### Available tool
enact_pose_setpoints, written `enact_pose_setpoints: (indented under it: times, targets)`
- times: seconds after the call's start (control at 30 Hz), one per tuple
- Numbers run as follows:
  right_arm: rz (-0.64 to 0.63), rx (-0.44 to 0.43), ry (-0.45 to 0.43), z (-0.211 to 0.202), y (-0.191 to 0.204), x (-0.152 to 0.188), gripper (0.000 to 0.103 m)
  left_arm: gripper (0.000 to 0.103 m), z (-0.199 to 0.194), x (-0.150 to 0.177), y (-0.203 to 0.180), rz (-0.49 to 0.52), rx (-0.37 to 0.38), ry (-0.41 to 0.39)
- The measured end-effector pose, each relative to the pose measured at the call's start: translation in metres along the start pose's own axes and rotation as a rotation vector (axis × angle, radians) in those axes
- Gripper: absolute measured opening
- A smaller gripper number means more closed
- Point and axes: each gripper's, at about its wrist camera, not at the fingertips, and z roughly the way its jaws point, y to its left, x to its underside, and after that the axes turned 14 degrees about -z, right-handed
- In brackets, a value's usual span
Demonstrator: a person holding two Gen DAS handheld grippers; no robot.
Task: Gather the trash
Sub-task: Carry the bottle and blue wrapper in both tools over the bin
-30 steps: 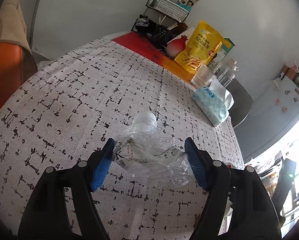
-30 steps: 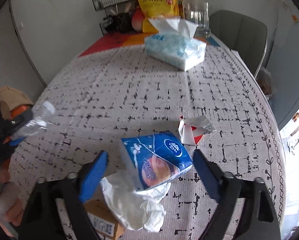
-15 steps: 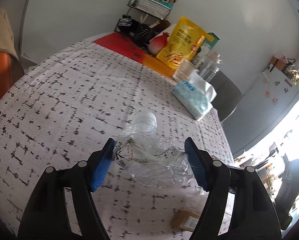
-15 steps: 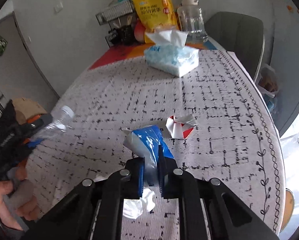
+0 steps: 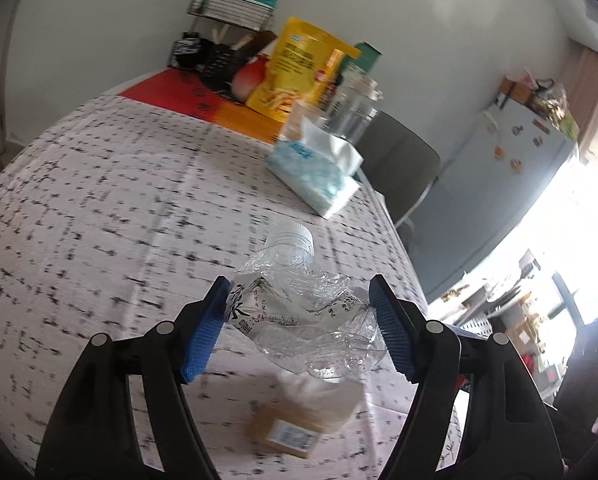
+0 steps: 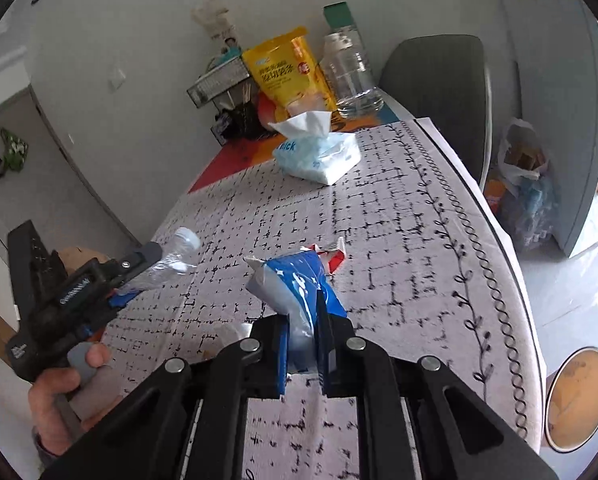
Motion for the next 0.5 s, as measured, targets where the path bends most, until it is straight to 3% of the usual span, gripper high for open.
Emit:
enact_pose_setpoints:
  times: [0.13,0.37,0.4,0.5]
  targets:
    - [0.015,-0.002,0.017,-0.006,-0.012,0.012,0.012,0.071,0.008,0.015,-0.02,0.035,0.008,0.024]
    - [0.072,0.05,0.129,0.012,-0.035,0.044,0.016,0.071,0.018,0.028,-0.029,0.055,-0.009,0.052]
    - [0.085,0.051,0.132,0.015,-0.04,0.046,0.019,0.071,0.019,0.028,-0.029,0.057,-0.012,0.054]
    - [0.108,0.056,0.123,0.014,-0.047,0.048,0.039,0.071,0.019,0.028,-0.031,0.065,-0.018,0.051]
